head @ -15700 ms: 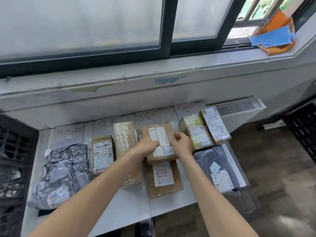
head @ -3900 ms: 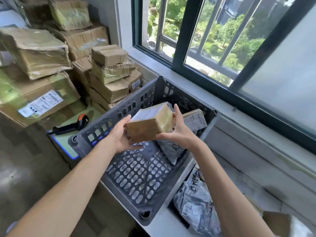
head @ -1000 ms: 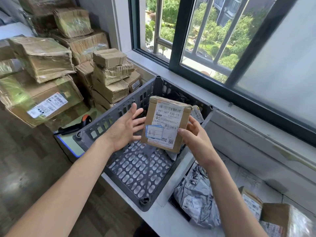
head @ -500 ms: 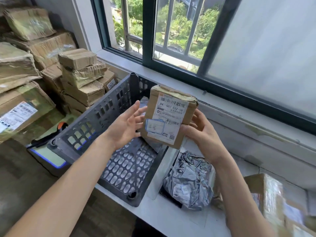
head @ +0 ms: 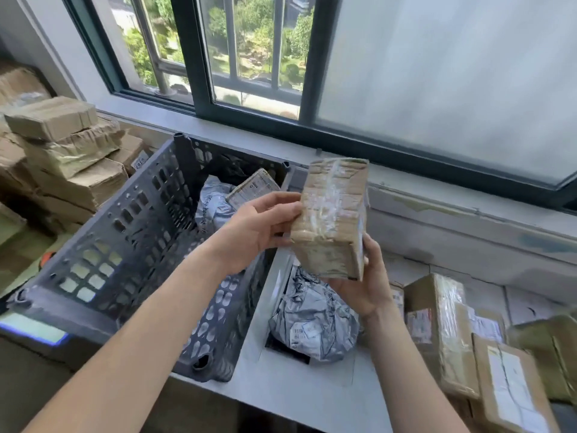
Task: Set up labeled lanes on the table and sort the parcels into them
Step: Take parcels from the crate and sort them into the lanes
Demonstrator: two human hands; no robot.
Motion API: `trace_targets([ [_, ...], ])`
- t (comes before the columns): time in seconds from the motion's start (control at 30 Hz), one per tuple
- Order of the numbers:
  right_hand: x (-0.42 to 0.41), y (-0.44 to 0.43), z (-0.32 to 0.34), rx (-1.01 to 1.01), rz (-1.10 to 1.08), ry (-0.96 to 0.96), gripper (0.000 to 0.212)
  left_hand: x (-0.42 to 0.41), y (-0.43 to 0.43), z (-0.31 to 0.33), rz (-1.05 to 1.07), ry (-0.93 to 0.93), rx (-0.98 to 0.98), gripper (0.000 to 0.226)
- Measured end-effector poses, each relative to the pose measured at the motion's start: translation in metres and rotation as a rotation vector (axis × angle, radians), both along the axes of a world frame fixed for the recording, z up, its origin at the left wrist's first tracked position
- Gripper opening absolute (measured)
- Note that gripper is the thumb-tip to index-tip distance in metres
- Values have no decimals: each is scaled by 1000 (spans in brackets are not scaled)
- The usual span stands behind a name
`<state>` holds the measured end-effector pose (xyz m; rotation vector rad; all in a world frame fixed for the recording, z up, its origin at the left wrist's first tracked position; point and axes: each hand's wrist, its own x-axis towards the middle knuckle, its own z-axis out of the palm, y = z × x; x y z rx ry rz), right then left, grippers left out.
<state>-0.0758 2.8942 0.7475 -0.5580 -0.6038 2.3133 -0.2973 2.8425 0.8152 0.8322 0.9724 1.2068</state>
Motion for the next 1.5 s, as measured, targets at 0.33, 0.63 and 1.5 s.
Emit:
trace_targets([
  [0.33, 63, 17, -13, 95, -118, -247, 50, 43, 23, -21, 97, 154, -110, 24],
  [0.63, 112, 34, -19, 328, -186, -594, 56, 98, 37, -55, 87, 289, -320, 21],
  [1.5, 164, 36, -55, 558, -318, -1323, 40, 182, 66, -98, 194, 357, -439, 21],
])
